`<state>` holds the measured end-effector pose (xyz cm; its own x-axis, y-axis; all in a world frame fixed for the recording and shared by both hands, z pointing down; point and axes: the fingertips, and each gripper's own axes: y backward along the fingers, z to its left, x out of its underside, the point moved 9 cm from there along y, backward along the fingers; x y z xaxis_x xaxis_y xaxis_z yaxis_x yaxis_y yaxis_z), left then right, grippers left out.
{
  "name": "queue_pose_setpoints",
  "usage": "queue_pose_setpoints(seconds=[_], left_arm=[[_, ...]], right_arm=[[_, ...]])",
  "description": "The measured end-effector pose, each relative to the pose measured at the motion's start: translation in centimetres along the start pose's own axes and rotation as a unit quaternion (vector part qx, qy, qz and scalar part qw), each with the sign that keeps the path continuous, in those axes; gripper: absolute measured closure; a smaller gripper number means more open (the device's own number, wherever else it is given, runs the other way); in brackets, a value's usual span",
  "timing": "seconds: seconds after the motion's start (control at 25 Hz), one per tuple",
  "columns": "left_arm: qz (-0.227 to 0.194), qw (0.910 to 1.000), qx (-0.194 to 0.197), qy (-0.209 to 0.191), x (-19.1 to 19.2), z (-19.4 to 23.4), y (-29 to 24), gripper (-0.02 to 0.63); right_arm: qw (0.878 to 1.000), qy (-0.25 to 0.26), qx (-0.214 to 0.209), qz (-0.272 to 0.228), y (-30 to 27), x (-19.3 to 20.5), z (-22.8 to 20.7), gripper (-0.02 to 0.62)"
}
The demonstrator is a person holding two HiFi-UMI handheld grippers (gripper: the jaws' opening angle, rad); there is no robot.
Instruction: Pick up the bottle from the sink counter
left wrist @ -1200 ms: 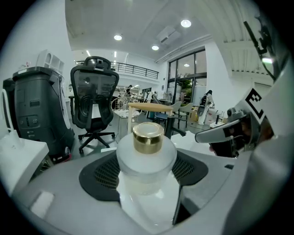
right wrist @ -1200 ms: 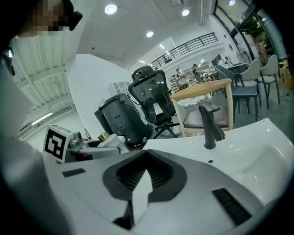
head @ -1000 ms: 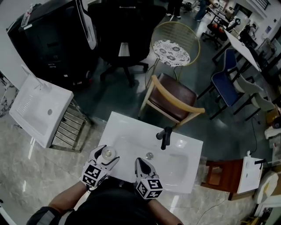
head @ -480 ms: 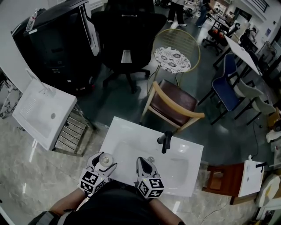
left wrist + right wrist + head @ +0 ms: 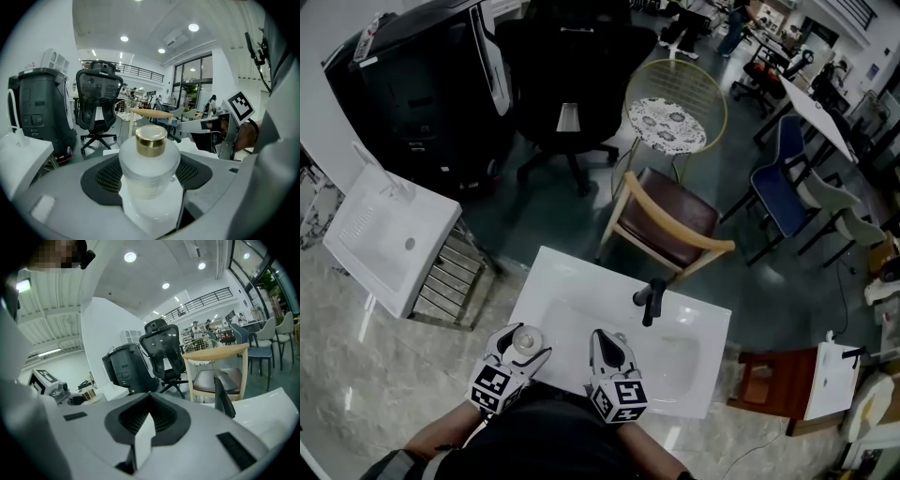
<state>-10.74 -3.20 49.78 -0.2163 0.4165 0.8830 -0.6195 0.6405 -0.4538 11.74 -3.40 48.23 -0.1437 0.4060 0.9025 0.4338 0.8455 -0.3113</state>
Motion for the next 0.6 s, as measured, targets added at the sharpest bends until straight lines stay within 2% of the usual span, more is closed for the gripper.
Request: queue_pose_setpoints(seconds=[0.6], left_arm=[[0.008,0.9999,0.006,0.002,0.20,-0.19,-0.34,0.270]], right_arm=[[1.000,-0.003,0.000,-0.010,0.37,0.13,-0.19,0.588]])
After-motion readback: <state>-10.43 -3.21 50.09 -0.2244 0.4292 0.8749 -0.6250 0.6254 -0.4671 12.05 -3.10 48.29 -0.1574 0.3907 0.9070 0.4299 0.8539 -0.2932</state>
